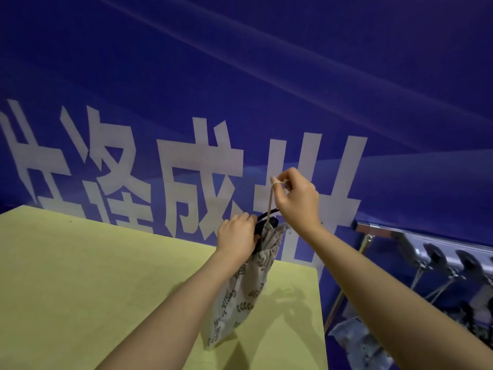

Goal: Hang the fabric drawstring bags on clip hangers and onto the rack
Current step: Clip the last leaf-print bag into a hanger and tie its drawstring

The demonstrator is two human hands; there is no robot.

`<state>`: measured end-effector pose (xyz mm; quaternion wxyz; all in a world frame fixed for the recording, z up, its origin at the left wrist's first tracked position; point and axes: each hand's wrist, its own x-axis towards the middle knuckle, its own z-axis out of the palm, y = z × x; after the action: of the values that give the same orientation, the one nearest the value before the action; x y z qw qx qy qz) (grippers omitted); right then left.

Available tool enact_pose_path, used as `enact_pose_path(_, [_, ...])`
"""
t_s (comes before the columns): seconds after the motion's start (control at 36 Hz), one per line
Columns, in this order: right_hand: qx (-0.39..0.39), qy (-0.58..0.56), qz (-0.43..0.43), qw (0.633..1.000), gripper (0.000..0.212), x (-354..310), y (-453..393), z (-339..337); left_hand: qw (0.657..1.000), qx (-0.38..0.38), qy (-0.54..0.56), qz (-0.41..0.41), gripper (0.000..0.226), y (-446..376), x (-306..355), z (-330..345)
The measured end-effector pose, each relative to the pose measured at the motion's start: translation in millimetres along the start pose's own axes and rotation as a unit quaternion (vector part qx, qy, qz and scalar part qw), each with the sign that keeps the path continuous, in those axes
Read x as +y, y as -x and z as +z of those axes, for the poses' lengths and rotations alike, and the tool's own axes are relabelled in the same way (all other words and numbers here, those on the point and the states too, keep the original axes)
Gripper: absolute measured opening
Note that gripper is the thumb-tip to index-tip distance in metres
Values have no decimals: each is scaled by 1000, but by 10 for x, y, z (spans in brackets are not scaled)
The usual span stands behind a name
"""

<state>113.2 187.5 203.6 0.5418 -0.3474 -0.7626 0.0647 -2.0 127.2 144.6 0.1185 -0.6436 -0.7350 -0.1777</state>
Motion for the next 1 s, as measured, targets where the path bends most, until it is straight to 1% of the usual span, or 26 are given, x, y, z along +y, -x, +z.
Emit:
enact_pose_path(0.06, [16, 66, -83, 994, 17, -21, -42, -18, 1000, -3, 0, -6, 29, 3, -11, -5])
enact_pose_path(0.11, [18, 118, -143, 983, 15, -52, -122, -61, 1000, -6, -2, -13, 30, 3, -18, -10])
enact_pose_path(0.17, [8, 156, -171, 973, 14, -52, -180, -82, 1000, -10, -13, -9, 32, 3, -23, -3])
enact_pose_path(0.19, [0, 161, -167, 973, 15, -49, -186, -79, 1000, -12, -20, -7, 33, 7, -31, 3])
enact_pose_path(0.25, [-10, 150, -129, 980, 15, -58, -178, -86, 999, -13, -29, -2, 34, -7, -37, -5])
enact_pose_path(0.33, [-43, 118, -67, 990, 18, -61, -178, -105, 1000, -10, -13, -4, 50, -22, -18, -30])
enact_pose_path(0.39, [-57, 101, -33, 993, 24, -71, -195, -133, 999, -12, 39, -4, 56, -21, 37, -33])
enact_pose_path(0.47, [-76, 81, 54, 992, 41, -129, -204, -158, 987, -10, 159, 1, 49, -20, 159, -42])
enact_pose_path(0.5, [-78, 54, 91, 991, 46, -145, -197, -160, 979, -14, 204, -9, 48, -23, 197, -48])
enact_pose_path(0.56, [-61, -36, 154, 986, 49, -160, -190, -157, 963, -35, 268, -27, 48, -15, 258, -79])
enact_pose_path(0.61, [-40, -88, 178, 979, 47, -163, -180, -168, 957, -57, 283, -34, 44, 21, 313, -115])
enact_pose_path(0.64, [-32, -97, 178, 979, 46, -168, -167, -189, 959, -63, 273, -34, 41, 37, 348, -144])
enact_pose_path(0.69, [-23, -90, 153, 984, 42, -183, -125, -242, 973, -64, 220, -31, 35, 42, 425, -187])
enact_pose_path(0.75, [-19, -60, 113, 992, 40, -193, -72, -301, 987, -76, 136, -23, 33, 2, 517, -208])
enact_pose_path(0.81, [-9, -19, 80, 997, 40, -183, -27, -365, 993, -95, 63, -11, 34, -40, 612, -185])
enact_pose_path(0.89, [22, 8, 60, 998, 39, -117, 6, -501, 994, -104, 27, 2, 35, -50, 715, -117])
enact_pose_path(1.0, [64, 7, 64, 996, 42, -59, 71, -721, 995, -100, -2, 13, 39, -18, 845, -91])
